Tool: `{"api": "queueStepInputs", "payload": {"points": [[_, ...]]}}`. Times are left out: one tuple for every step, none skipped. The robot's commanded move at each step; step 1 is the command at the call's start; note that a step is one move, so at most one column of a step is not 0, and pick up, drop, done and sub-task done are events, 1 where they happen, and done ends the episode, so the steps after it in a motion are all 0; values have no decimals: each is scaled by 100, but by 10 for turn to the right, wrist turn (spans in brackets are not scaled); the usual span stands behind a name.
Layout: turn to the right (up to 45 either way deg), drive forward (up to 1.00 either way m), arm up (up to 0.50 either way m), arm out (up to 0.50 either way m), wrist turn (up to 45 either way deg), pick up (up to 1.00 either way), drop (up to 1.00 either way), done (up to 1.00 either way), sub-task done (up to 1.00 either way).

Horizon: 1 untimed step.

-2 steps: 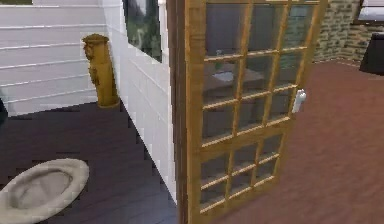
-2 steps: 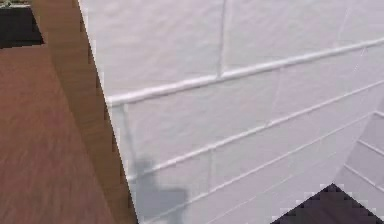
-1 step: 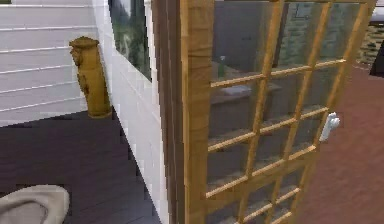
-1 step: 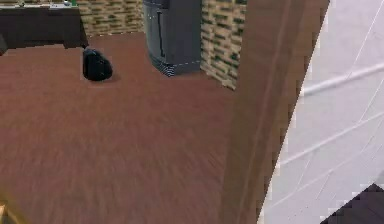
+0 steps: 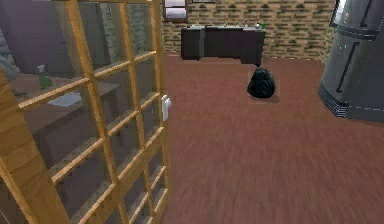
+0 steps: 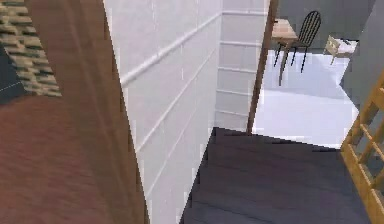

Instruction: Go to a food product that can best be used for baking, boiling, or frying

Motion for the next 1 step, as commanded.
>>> {"api": "queueStepInputs", "payload": {"points": [[30, 0, 0, 0, 0, 0, 0, 0, 0]]}}
